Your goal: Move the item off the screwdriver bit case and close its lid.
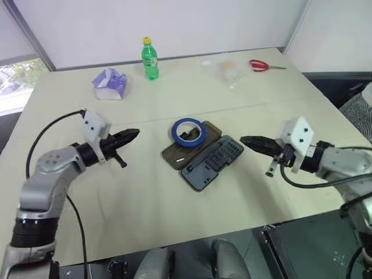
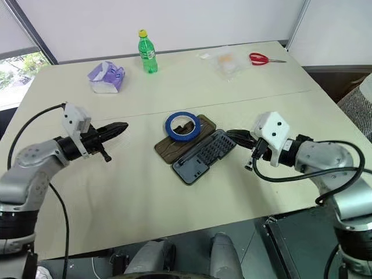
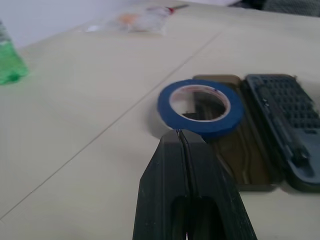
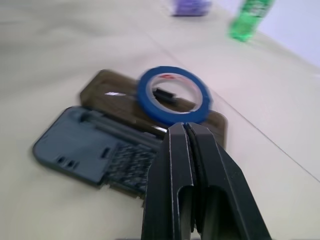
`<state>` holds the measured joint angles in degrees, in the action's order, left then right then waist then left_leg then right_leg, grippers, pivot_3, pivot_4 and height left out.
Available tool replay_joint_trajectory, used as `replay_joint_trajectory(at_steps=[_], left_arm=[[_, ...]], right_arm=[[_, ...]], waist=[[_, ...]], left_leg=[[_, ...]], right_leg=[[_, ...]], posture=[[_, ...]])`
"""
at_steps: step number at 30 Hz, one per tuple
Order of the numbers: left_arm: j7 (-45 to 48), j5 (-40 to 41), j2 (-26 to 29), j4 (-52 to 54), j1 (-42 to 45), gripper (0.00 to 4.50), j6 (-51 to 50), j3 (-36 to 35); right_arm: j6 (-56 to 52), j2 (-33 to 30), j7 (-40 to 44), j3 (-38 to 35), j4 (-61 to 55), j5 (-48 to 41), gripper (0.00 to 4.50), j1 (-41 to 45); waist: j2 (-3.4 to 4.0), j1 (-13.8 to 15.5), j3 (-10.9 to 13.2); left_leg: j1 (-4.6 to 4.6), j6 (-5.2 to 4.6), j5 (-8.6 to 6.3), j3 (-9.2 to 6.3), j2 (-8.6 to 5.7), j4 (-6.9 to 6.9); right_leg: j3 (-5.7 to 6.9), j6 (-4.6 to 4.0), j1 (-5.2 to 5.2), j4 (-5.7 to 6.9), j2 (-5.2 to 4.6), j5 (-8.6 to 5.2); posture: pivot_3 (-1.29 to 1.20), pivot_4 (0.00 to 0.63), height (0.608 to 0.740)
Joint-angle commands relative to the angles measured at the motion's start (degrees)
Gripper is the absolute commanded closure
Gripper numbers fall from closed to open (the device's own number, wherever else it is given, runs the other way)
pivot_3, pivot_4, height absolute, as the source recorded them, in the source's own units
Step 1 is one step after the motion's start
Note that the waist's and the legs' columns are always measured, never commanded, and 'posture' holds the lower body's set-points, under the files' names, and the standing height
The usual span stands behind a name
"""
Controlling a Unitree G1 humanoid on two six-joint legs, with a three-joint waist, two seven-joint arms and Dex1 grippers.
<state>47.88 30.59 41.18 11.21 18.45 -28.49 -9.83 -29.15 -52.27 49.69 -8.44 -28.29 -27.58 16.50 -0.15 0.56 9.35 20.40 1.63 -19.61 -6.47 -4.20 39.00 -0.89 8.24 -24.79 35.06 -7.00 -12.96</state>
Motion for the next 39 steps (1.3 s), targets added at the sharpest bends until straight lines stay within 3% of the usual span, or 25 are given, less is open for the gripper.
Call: replay_joint_trajectory(at_steps=[1,29,32,39], left_arm=[[1.4,1.8,0.7,1.2,1.2,4.50,-1.1,-0.9],[-2.0,3.1,-1.4,4.6,1.0,4.50,-5.9,-0.1],[-2.4,2.6,-2.0,4.8,1.0,4.50,-5.8,0.6],[-3.0,2.0,-2.7,4.6,1.6,4.50,-5.4,1.6]], right_arm=[[-0.4,-0.4,1.4,0.2,-0.7,-1.5,4.46,3.0],[0.8,4.5,-0.1,5.0,1.3,1.2,4.46,6.8],[2.0,7.1,-1.2,7.8,4.3,3.7,3.61,9.0],[5.3,14.4,-1.8,16.3,13.4,10.4,0.07,16.1]], waist=[[-0.01,0.0,0.0],[-0.10,0.1,0.1],[-0.11,0.1,0.1],[-0.11,-0.1,0.1]], left_leg=[[0.00,0.00,0.00,0.00,0.00,0.00],[0.06,0.02,0.01,0.01,0.01,0.02],[0.06,0.03,0.01,0.01,0.01,0.02],[0.09,0.05,0.02,0.02,0.00,0.02]], right_leg=[[0.00,0.00,0.00,0.00,0.00,0.00],[-0.02,0.01,-0.07,0.02,-0.04,0.01],[-0.02,0.00,-0.09,0.03,-0.04,0.01],[-0.04,0.00,-0.15,0.05,-0.04,0.01]], posture=[[0.00,0.150,0.740],[0.00,0.150,0.740],[0.00,0.150,0.740],[0.00,0.150,0.740]])
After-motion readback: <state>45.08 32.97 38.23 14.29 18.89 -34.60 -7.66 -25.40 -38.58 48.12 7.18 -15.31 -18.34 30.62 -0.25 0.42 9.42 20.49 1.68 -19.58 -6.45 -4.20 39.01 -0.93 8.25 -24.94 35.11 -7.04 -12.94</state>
